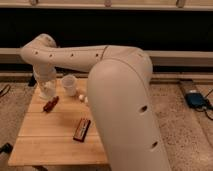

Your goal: Place the white sponge in the ceramic cup

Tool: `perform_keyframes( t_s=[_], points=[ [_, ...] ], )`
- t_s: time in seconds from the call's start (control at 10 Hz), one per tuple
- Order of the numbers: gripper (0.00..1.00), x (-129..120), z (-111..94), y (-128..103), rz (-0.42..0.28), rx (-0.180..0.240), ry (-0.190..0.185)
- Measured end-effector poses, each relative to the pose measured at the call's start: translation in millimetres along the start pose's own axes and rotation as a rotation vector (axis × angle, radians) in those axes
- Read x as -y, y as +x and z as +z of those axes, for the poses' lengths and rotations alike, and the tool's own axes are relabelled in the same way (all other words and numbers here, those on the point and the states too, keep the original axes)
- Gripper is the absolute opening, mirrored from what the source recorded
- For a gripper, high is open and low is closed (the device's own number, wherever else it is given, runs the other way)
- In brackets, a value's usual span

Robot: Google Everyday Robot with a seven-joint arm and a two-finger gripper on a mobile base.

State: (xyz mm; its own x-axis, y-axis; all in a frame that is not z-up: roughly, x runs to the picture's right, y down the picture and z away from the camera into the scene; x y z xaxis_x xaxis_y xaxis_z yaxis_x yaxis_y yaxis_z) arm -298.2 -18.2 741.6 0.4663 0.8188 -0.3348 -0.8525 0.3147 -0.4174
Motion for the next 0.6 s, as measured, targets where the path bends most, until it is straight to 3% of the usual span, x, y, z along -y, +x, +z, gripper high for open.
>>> perform_keyframes(
  t_s=[0.6],
  points=[
    [0.0, 0.3, 0.8, -0.6, -0.002, -0.001, 0.003]
  ],
)
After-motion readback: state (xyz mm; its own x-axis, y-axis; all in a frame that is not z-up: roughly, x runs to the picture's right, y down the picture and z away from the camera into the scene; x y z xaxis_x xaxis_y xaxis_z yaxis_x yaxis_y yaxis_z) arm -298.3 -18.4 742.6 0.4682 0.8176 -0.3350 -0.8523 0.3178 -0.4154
